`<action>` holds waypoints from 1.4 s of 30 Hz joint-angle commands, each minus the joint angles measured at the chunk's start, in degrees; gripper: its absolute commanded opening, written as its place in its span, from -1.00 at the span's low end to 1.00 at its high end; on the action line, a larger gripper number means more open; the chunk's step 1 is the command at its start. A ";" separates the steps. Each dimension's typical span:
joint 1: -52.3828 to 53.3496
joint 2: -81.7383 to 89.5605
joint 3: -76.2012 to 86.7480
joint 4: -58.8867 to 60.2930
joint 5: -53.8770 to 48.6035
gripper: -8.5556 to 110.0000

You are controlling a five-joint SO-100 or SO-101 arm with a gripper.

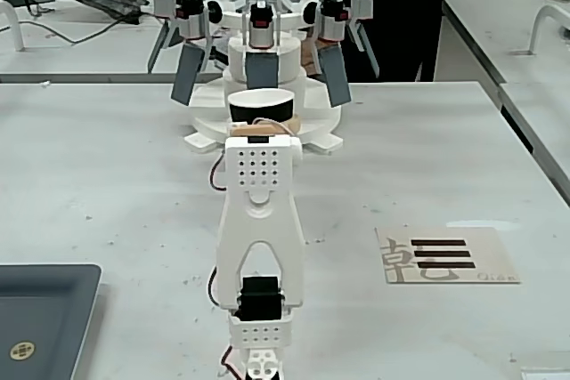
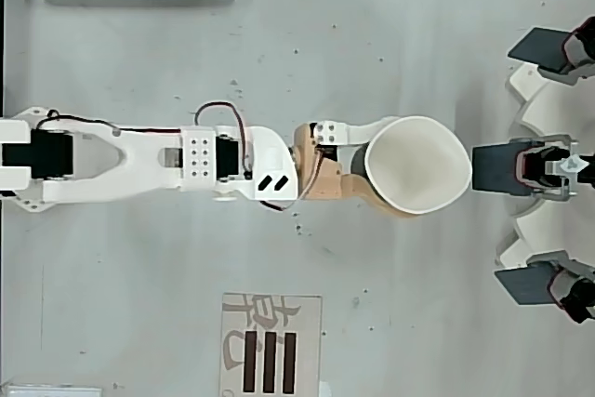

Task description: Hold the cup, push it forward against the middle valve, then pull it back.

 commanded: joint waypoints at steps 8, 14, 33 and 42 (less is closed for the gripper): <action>-0.53 -10.81 -18.19 3.43 0.62 -0.79; -0.88 -22.94 -34.37 8.70 0.62 -0.79; -0.79 -13.54 -19.78 3.96 0.44 -0.80; -0.79 5.89 3.16 -0.53 -0.09 -0.80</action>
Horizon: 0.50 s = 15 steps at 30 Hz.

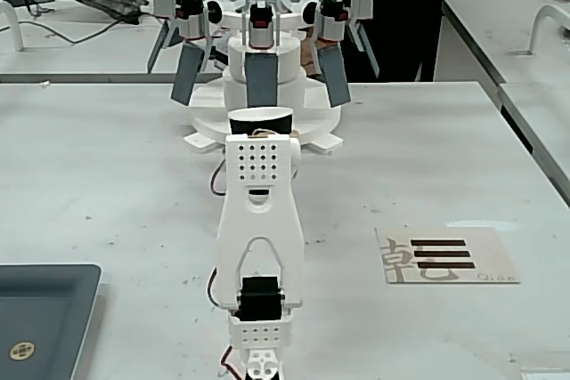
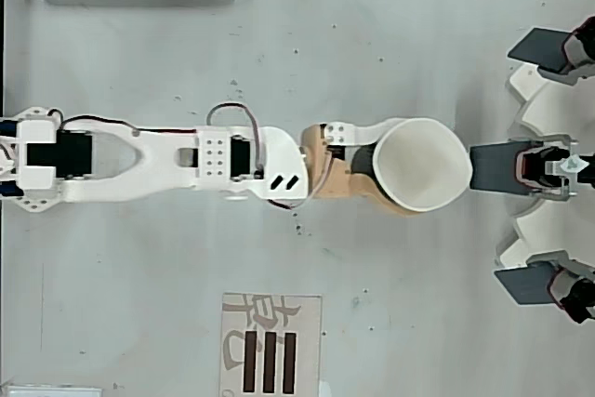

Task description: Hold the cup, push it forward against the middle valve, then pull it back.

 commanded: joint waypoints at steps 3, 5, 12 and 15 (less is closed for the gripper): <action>-0.53 10.02 4.13 -2.55 -0.09 -0.80; -0.53 10.20 4.13 -2.55 -0.09 -0.80; -0.53 9.84 4.04 -2.81 -0.18 -0.80; -0.53 9.58 3.96 -2.99 -0.18 -0.80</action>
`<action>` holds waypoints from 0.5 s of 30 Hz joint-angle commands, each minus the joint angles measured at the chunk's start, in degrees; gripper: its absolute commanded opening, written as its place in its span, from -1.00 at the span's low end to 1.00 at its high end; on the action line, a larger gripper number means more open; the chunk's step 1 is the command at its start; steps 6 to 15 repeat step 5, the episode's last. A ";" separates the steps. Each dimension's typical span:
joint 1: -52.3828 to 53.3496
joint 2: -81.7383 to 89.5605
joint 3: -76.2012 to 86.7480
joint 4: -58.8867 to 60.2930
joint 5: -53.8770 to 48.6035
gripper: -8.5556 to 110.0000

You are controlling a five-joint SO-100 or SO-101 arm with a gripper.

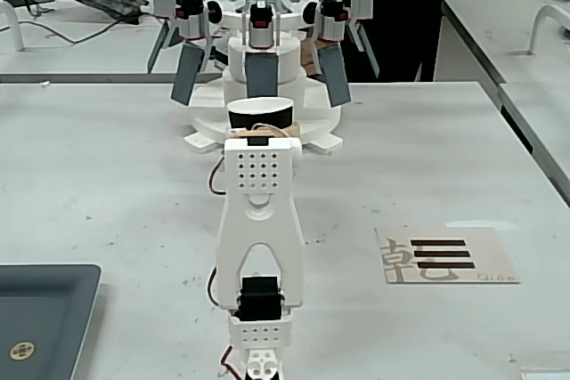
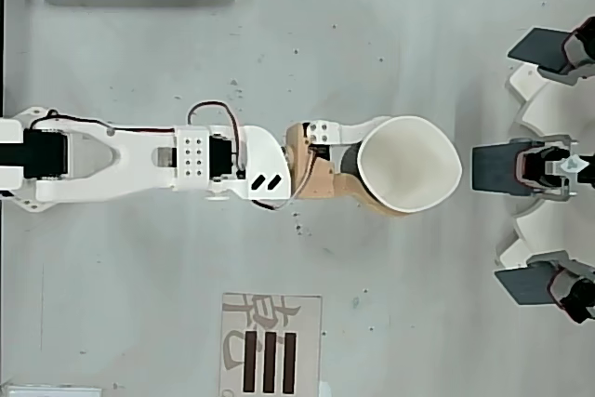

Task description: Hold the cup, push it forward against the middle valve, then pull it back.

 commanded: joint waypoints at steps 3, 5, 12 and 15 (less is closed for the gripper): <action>-0.53 3.43 -0.70 -2.02 -0.18 -0.80; -0.53 3.25 -0.79 -2.11 -0.18 -0.80; -0.53 3.25 -0.79 -2.11 -0.18 -0.80; -0.53 3.25 -0.79 -2.11 -0.18 -0.80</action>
